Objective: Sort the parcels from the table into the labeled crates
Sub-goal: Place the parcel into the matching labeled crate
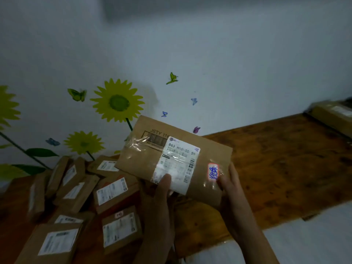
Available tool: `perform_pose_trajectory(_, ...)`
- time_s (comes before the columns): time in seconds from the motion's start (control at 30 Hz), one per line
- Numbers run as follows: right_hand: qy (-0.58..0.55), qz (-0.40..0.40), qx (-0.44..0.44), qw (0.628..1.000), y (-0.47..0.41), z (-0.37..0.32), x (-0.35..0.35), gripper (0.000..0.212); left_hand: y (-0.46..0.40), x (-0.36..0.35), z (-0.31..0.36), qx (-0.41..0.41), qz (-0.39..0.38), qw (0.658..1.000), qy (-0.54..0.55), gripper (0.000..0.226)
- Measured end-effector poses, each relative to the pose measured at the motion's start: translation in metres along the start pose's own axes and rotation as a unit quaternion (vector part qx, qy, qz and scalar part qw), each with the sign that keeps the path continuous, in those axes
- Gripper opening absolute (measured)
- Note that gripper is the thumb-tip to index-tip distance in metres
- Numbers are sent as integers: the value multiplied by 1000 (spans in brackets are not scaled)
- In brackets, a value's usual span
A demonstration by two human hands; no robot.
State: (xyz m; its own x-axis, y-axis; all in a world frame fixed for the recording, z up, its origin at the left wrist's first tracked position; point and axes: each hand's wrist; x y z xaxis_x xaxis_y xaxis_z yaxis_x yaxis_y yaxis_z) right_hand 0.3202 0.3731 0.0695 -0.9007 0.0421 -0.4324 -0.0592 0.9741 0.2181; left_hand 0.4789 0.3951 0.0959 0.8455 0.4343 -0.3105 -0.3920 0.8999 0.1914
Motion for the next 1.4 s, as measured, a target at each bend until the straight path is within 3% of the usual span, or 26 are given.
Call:
perform_pose_trajectory(0.07, -14, -4, 22, 1000, 4, -1, -1, 105, 13, -8, -4, 6, -40, 998, 57, 90)
perform_pose_trajectory(0.13, -19, 13, 38, 999, 6, -7, 1, 93, 16, -5, -5, -11, -8, 999, 42, 96)
perform_pose_trajectory(0.2, -16, 25, 51, 998, 7, -16, 6, 98, 14, 5, 7, -53, 70, 996, -25, 95)
perform_pose_trajectory(0.3, 4, 23, 66, 998, 10, -27, 23, 84, 4, 21, 39, -119, 136, 972, -152, 79)
perform_pose_trajectory(0.37, 21, 8, 69, 997, 15, -33, 36, 79, -4, 26, 59, -123, 75, 956, -256, 74)
perform_pose_trajectory(0.43, 36, -15, 72, 997, 19, -40, 41, 78, -7, 20, 74, -110, -24, 950, -291, 74)
perform_pose_trajectory(0.5, 49, -31, 80, 995, 23, -44, 45, 77, -4, 8, 80, -103, -70, 936, -328, 62)
perform_pose_trajectory(0.7, 61, -40, 103, 992, 37, -53, 60, 74, 10, -21, 74, -131, -40, 887, -440, 103)
perform_pose_trajectory(0.8, 61, -35, 110, 991, 42, -56, 66, 73, 17, -32, 70, -134, -38, 879, -457, 105)
perform_pose_trajectory(1.0, 59, -28, 115, 991, 47, -55, 71, 71, 19, -38, 60, -162, -16, 859, -485, 88)
perform_pose_trajectory(1.4, 67, -28, 117, 990, 47, -50, 71, 75, 18, -34, 55, -162, -17, 859, -485, 73)
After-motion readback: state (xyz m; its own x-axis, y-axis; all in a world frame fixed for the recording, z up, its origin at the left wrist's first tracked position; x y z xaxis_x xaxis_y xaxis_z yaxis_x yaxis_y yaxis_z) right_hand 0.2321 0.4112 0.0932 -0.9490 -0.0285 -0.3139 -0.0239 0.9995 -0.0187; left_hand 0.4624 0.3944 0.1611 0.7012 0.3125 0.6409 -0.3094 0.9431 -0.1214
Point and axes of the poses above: each hand's wrist, its own y-axis away from the middle knuckle, its own x-axis out of the back of the hand, z = x × y
